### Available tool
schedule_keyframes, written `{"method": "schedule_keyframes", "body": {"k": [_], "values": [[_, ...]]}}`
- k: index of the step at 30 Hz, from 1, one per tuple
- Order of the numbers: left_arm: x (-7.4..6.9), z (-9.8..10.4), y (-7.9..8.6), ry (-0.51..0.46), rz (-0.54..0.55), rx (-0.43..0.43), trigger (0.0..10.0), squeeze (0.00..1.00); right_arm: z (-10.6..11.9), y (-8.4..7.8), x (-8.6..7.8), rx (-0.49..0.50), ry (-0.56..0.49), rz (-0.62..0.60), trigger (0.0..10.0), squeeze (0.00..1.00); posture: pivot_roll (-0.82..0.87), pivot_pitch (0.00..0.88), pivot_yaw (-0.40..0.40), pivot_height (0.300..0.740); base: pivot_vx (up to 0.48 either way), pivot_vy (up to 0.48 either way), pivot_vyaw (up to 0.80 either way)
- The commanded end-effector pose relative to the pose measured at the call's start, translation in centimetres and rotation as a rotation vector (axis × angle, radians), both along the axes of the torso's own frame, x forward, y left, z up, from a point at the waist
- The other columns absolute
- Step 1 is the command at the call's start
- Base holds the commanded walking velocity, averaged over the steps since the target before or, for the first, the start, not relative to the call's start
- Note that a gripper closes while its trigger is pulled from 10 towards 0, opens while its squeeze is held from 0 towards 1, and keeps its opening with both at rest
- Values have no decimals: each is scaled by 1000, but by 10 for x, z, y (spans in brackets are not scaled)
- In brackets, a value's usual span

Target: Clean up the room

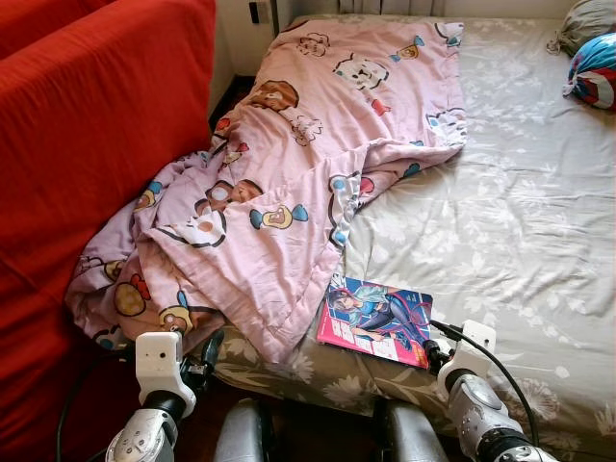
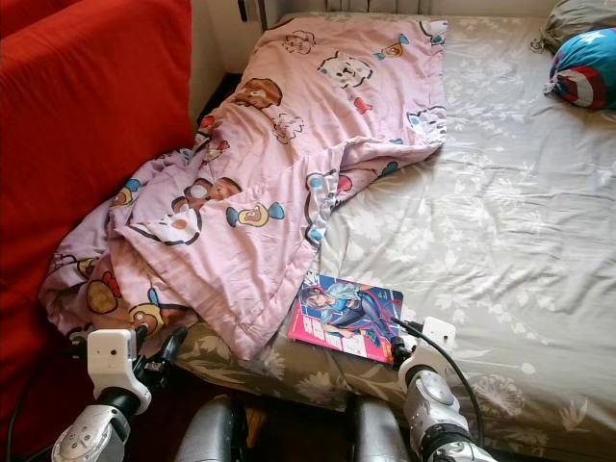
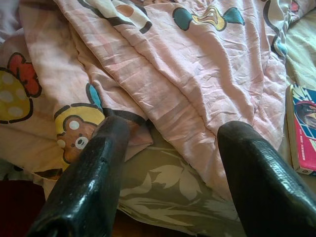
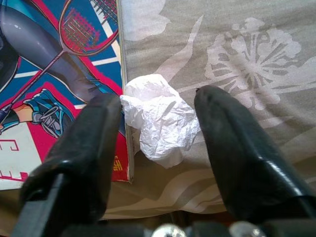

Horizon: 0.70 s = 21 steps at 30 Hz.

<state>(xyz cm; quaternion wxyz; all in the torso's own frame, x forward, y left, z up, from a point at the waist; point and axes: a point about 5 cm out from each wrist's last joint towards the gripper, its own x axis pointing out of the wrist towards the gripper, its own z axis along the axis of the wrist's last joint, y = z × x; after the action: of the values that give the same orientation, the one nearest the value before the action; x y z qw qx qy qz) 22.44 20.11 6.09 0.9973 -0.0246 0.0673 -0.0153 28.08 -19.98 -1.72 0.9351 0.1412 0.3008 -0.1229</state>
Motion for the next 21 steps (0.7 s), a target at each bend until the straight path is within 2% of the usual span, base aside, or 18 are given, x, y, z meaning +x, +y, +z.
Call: {"method": "schedule_keyframes", "body": {"k": [1,21], "values": [[-2,-1,2,18,-3,14,10000,0,-4,1,-4,9,25,-3,0,0,68,204,74,619,0,0,0],[9,-4,-2,26,-20,6,10000,0,-1,-1,-1,-18,29,7,0,0,56,171,70,619,0,0,0]]}}
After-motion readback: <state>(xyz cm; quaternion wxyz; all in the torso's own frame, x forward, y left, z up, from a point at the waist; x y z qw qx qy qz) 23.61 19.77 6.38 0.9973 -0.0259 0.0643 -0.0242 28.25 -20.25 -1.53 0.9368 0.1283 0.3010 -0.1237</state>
